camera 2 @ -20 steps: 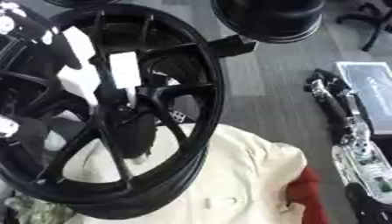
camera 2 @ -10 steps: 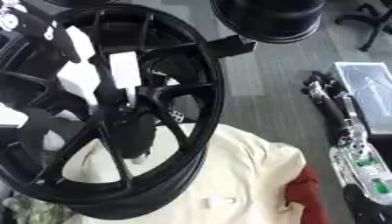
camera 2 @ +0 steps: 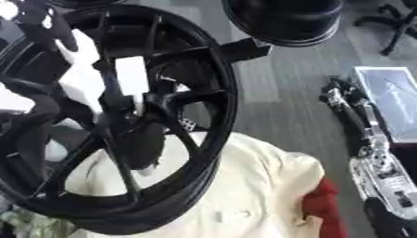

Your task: Pull the pin out of the wheel hub.

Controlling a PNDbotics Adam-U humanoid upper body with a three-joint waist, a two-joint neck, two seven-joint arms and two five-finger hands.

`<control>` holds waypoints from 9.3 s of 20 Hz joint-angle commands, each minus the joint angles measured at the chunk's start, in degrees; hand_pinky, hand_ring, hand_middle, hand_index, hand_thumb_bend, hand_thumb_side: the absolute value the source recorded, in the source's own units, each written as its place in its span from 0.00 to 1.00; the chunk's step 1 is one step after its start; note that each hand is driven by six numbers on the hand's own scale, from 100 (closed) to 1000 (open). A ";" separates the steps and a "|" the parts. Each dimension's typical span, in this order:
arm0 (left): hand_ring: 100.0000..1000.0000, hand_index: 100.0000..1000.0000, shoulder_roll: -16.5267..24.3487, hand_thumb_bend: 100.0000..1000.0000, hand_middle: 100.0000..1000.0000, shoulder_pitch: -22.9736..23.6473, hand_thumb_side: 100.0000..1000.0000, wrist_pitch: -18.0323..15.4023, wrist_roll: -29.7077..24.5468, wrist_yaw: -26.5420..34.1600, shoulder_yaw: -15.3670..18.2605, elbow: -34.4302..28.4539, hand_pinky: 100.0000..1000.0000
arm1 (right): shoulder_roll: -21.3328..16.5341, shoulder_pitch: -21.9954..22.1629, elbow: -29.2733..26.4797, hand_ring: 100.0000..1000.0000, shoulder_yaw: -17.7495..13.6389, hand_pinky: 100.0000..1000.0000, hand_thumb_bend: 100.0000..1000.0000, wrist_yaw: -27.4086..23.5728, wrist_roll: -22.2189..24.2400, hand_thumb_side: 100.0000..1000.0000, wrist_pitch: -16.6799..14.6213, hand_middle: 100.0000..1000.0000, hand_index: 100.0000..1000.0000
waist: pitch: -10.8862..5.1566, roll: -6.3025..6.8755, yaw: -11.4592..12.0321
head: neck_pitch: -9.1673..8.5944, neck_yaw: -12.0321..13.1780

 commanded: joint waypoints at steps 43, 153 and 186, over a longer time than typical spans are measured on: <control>0.58 0.79 -2.30 0.33 0.72 0.15 0.31 1.81 -0.08 1.86 -1.23 5.55 0.68 | 0.09 -0.43 0.68 0.73 -0.19 0.92 0.00 0.66 0.23 0.48 0.01 0.66 0.82 | -0.16 -0.03 -0.64 | -0.45 0.64; 0.28 0.37 15.67 0.00 0.28 30.05 0.00 7.27 32.99 7.24 30.66 -2.33 0.50 | -0.97 -0.09 0.28 0.74 -2.29 0.94 0.00 -0.01 -0.18 0.51 -0.83 0.66 0.83 | -0.95 -0.09 0.96 | -0.13 -0.98; 0.68 0.72 -16.86 0.34 0.68 47.32 0.60 -12.38 74.82 38.31 36.35 -2.15 0.79 | -1.08 -1.92 -0.83 0.74 -3.66 0.94 0.00 -2.22 -1.93 0.48 -1.29 0.65 0.83 | -1.45 -2.01 0.86 | -0.67 0.88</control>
